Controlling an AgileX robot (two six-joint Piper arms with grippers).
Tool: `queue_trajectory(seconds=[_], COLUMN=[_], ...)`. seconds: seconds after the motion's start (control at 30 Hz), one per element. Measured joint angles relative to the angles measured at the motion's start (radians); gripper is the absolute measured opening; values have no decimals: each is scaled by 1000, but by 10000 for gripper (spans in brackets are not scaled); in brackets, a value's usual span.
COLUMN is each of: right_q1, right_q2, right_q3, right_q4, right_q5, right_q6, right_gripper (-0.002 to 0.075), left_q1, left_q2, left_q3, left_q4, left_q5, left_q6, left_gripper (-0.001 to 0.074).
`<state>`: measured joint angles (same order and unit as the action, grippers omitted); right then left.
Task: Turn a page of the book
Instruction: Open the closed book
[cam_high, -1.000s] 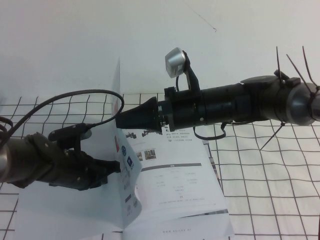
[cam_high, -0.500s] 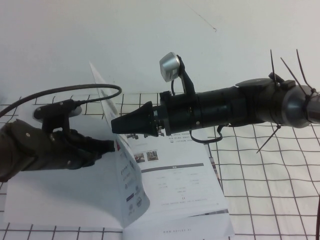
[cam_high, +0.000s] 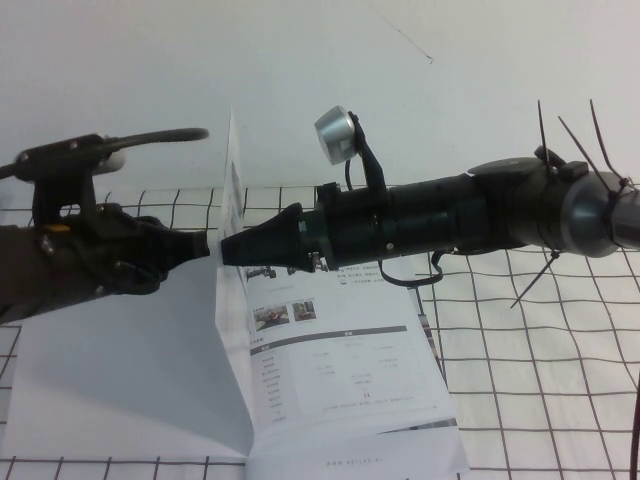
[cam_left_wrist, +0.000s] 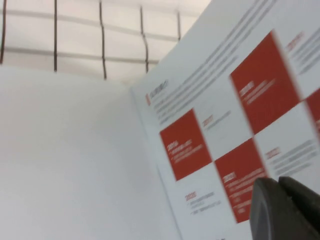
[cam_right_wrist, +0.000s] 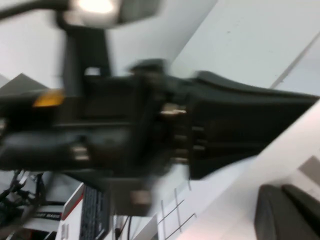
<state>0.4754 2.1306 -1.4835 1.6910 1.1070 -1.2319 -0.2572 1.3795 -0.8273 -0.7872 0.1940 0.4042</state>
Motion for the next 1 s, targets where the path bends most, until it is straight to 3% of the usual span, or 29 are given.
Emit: queue_trajectory(seconds=[0.5, 1.0], right_q1=[95, 134], right_q2=[48, 210], right_q3=[0, -1], right_q4=[0, -17], right_q5=[-146, -173], right_q6=[-9, -9], right_gripper=[1, 1], left_q1=[0, 0], left_q2=[-296, -290], left_q3=[7, 8], left_q4=[22, 32], left_q5=[51, 201], left_q6=[0, -7], left_gripper=[-3, -3])
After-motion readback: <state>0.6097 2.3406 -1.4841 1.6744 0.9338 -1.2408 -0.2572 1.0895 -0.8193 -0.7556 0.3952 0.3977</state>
